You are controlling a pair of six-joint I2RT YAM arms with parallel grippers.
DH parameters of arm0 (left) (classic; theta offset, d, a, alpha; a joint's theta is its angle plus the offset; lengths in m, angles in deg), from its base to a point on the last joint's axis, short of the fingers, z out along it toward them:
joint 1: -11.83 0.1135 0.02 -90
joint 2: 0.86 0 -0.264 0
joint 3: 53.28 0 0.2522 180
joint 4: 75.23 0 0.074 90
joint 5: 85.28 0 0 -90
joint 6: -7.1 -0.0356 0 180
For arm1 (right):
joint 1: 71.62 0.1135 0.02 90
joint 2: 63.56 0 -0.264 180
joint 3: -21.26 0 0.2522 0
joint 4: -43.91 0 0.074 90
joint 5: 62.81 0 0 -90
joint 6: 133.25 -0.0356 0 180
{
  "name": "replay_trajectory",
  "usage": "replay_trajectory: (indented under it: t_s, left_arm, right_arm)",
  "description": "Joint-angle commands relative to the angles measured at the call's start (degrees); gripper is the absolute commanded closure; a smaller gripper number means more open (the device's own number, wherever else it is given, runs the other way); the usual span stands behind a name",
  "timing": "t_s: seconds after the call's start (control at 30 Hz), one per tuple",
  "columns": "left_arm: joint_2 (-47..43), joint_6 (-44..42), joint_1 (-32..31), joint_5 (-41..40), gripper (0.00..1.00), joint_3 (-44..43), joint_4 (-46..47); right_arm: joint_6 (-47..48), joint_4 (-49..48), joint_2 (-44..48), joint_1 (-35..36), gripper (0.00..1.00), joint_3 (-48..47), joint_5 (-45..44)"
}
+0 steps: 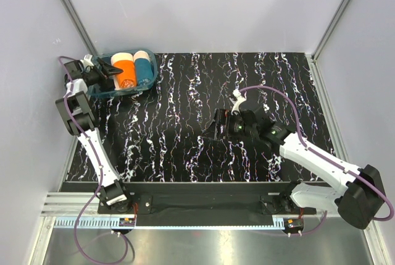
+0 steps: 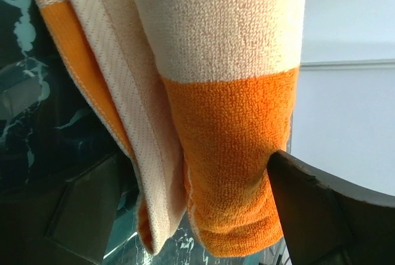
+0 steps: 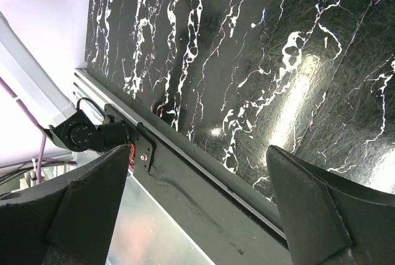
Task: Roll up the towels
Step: Place the rolled towel into the container
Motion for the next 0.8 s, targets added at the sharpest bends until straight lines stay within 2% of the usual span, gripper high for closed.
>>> replay_trajectory:
  t_s: [0.0, 0.13, 0.53, 0.77]
  left_arm:
    - [-5.5, 1.2, 1.8, -7.4, 0.01, -1.2, -1.0]
    - [-8.9, 1.3, 3.3, -11.2, 0.01, 0.8, -1.6]
    - [-14.4, -0.8, 4.1, -13.8, 0.01, 3.2, -4.3]
    - [-17.8, -3.8, 4.1, -17.0, 0.01, 0.6, -7.9]
  right_arm:
    - [-1.0, -2.3, 1.8, 0.1, 0.0, -0.8, 1.0]
    - [-1.2, -2.6, 3.3, 0.1, 0.0, -0.1, 1.1]
    - [-1.3, -1.4, 5.6, 0.1, 0.0, 0.6, 0.9]
    - [-1.0, -0.7, 6.9, 0.1, 0.0, 0.8, 0.7]
